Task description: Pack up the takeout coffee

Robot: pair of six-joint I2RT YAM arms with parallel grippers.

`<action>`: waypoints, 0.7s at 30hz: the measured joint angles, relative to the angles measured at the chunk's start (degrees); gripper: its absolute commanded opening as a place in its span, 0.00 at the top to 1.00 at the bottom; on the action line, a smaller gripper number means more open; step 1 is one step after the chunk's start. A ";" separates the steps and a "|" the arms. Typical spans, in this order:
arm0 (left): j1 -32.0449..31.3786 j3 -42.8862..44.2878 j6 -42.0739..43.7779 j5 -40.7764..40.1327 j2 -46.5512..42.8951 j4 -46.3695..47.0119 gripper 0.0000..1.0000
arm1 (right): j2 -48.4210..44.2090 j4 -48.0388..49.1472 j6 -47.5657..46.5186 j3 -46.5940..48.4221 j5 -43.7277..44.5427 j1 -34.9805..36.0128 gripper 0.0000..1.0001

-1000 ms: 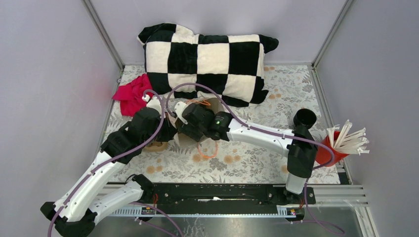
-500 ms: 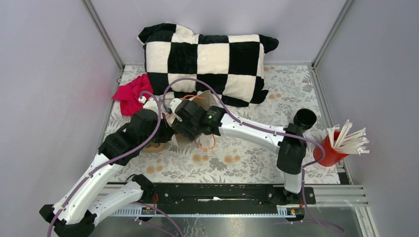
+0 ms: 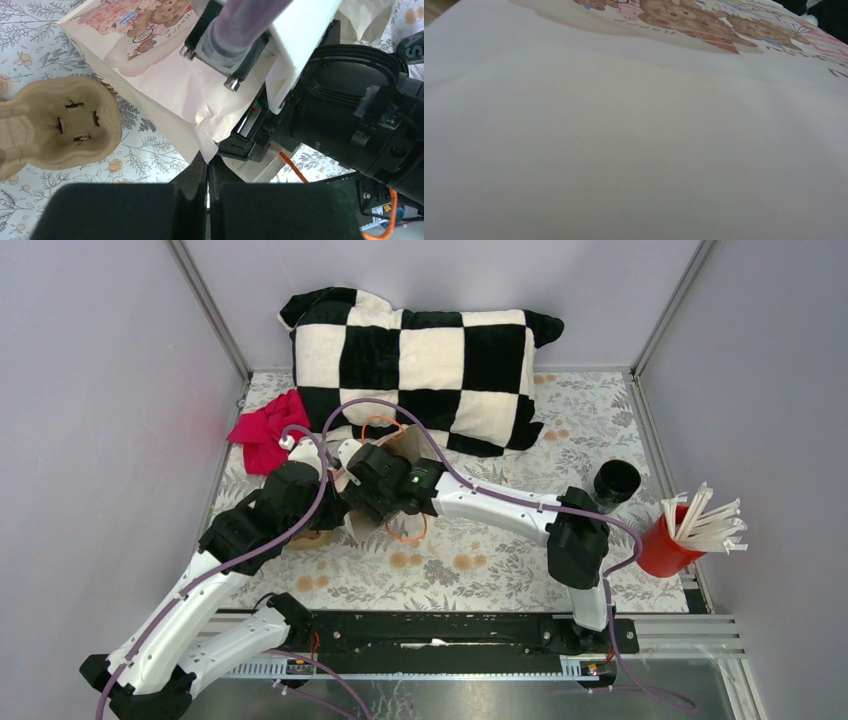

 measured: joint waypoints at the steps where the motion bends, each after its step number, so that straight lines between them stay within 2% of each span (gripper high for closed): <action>1: 0.00 -0.02 0.02 -0.17 0.00 0.04 1.00 | 0.09 0.35 0.02 -0.04 0.02 0.00 0.48; 2: 0.00 0.00 0.02 -0.33 0.00 0.04 1.00 | 0.15 0.85 0.04 -0.20 0.02 -0.02 0.45; 14: 0.11 0.00 0.07 -0.39 0.17 0.68 1.00 | 0.20 8.39 1.95 -3.54 -0.74 -0.90 0.40; 21: 0.11 0.00 0.07 -0.37 0.15 1.14 1.00 | 0.83 10.21 2.36 -3.54 -0.96 -1.20 0.29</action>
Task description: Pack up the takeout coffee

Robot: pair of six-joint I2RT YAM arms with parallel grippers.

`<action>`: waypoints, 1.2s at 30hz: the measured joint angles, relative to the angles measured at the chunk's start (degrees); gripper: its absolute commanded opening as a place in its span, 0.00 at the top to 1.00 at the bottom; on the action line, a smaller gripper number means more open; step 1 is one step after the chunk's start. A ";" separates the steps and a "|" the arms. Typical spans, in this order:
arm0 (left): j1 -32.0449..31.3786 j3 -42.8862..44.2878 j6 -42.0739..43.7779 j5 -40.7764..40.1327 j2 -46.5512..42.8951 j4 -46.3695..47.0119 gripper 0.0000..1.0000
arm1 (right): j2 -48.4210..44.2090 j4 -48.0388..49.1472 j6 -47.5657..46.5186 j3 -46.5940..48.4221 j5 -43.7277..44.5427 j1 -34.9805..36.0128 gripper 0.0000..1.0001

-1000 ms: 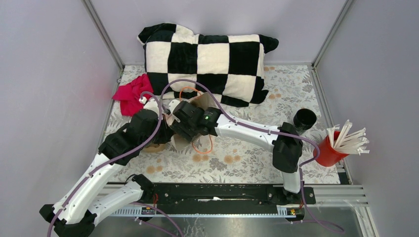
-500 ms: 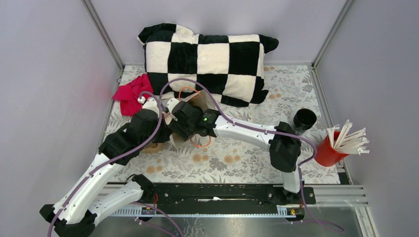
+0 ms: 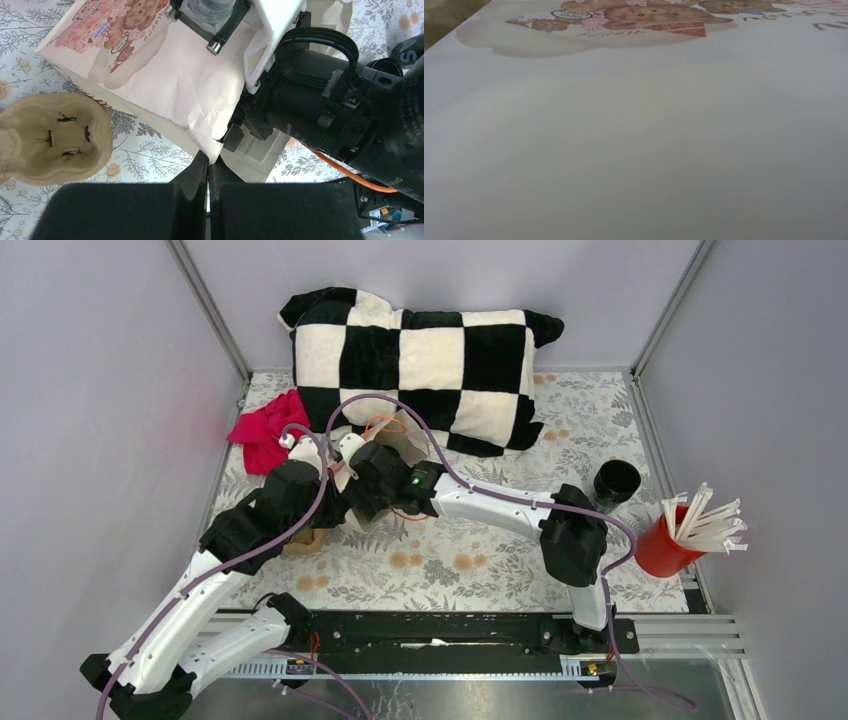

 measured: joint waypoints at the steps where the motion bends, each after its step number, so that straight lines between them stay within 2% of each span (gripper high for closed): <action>1: 0.00 0.00 0.00 0.02 0.00 0.02 1.00 | 0.09 0.28 0.00 0.00 -0.02 -0.02 0.29; 14: 0.00 0.00 -0.02 0.11 -0.02 0.22 1.00 | 0.72 2.01 -0.04 -0.07 -1.18 -0.35 0.22; 20: 0.00 0.00 -0.02 0.20 -0.02 0.17 1.00 | 0.72 1.99 -0.04 -0.22 -1.20 -0.59 0.09; 36: -0.15 0.00 -0.07 1.84 0.02 -0.02 1.00 | -0.68 0.04 -0.33 -1.42 -1.70 -0.85 0.08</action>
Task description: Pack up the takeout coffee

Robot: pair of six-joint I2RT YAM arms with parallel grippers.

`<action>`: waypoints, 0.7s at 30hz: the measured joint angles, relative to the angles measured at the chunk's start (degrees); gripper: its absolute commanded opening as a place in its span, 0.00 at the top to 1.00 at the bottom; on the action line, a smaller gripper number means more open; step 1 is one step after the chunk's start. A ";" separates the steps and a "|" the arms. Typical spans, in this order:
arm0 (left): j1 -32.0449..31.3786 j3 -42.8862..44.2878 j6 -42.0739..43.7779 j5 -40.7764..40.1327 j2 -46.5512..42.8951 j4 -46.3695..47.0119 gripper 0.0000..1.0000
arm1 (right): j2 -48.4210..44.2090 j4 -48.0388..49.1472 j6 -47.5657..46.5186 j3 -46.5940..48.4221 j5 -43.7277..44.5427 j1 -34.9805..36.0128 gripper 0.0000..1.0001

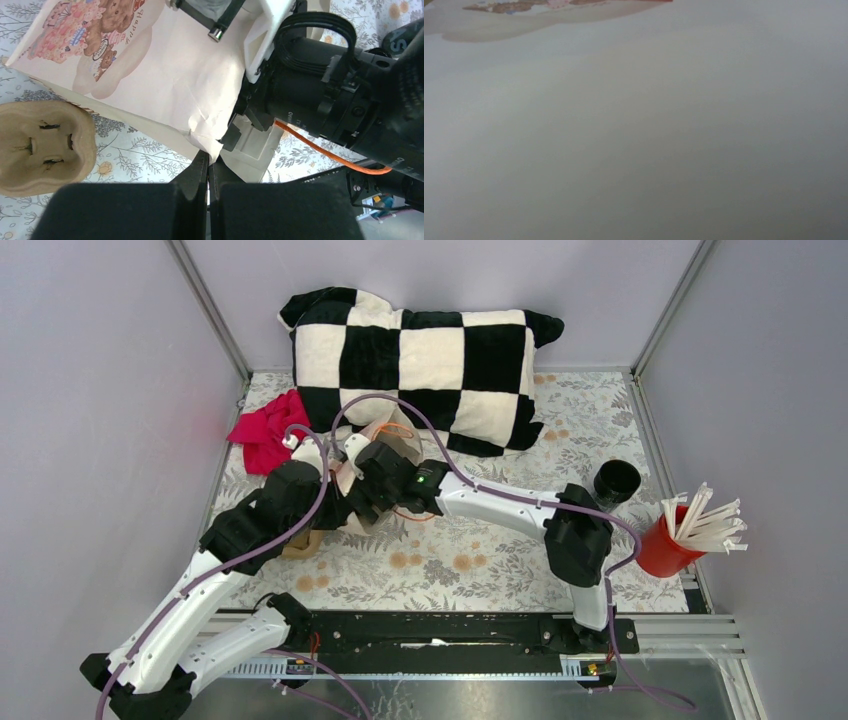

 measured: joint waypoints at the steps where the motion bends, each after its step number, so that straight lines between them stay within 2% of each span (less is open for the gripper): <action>1: -0.09 0.00 0.00 0.24 0.00 0.00 1.00 | -0.55 -0.31 0.00 -0.35 0.00 0.00 0.08; 12: -0.24 -0.02 -0.13 1.36 -0.07 -0.04 1.00 | -6.45 -3.06 0.31 -3.15 -2.95 -0.13 0.07; 21: -0.24 -0.11 -0.26 1.36 -0.07 -0.04 1.00 | -14.69 -9.16 1.22 -3.28 -2.36 -0.13 0.09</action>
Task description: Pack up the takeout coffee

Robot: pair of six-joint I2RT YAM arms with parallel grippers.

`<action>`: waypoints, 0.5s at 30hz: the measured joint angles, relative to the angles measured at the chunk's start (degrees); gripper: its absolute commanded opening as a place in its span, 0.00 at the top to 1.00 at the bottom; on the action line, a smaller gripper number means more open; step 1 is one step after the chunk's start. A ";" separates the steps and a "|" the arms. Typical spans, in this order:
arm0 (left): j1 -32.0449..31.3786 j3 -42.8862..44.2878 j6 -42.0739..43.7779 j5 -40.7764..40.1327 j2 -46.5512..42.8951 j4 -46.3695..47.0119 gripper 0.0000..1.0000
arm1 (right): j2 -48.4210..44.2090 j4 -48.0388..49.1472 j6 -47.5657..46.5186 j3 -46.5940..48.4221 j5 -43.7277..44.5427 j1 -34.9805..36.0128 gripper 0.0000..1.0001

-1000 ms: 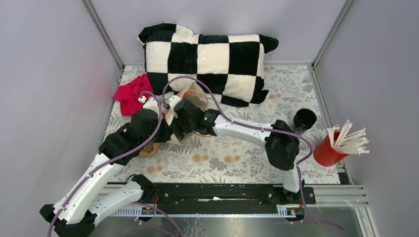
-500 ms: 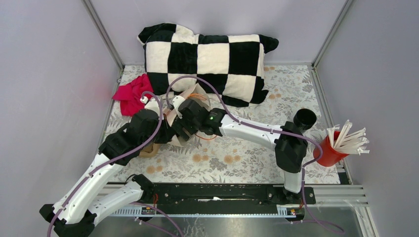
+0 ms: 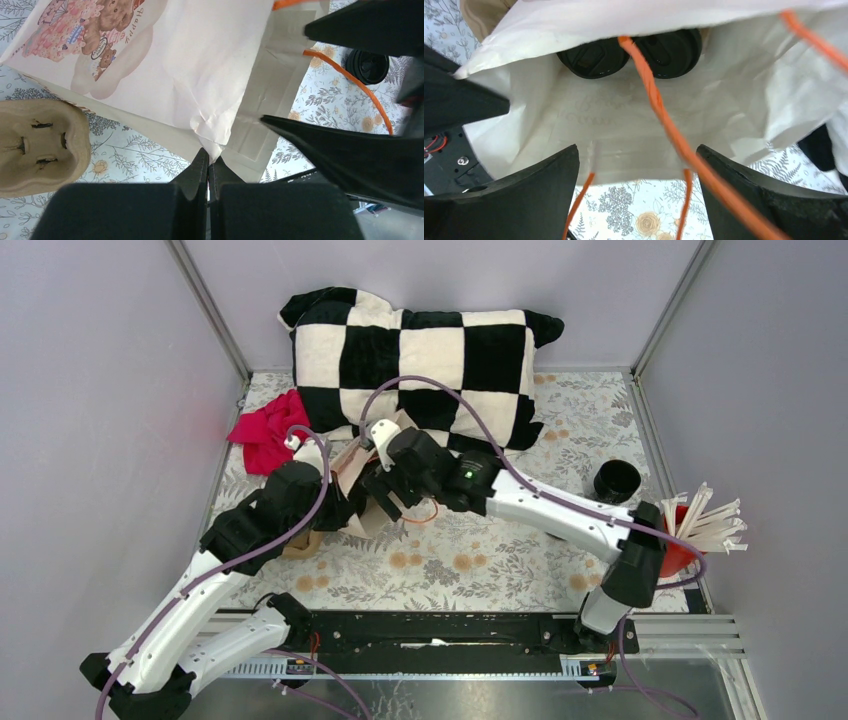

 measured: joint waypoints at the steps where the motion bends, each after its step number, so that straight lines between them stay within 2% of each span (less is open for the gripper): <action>1: 0.00 0.00 -0.02 0.02 0.00 0.00 1.00 | -1.18 -0.79 0.37 -0.02 0.46 0.00 0.09; 7: 0.00 -0.02 -0.24 0.07 0.00 0.04 1.00 | -8.00 -4.37 3.34 -0.28 1.60 -1.44 0.08; 15: -0.28 0.00 -0.70 0.94 0.20 1.20 1.00 | -11.37 -5.81 5.60 -0.26 1.44 -5.31 0.05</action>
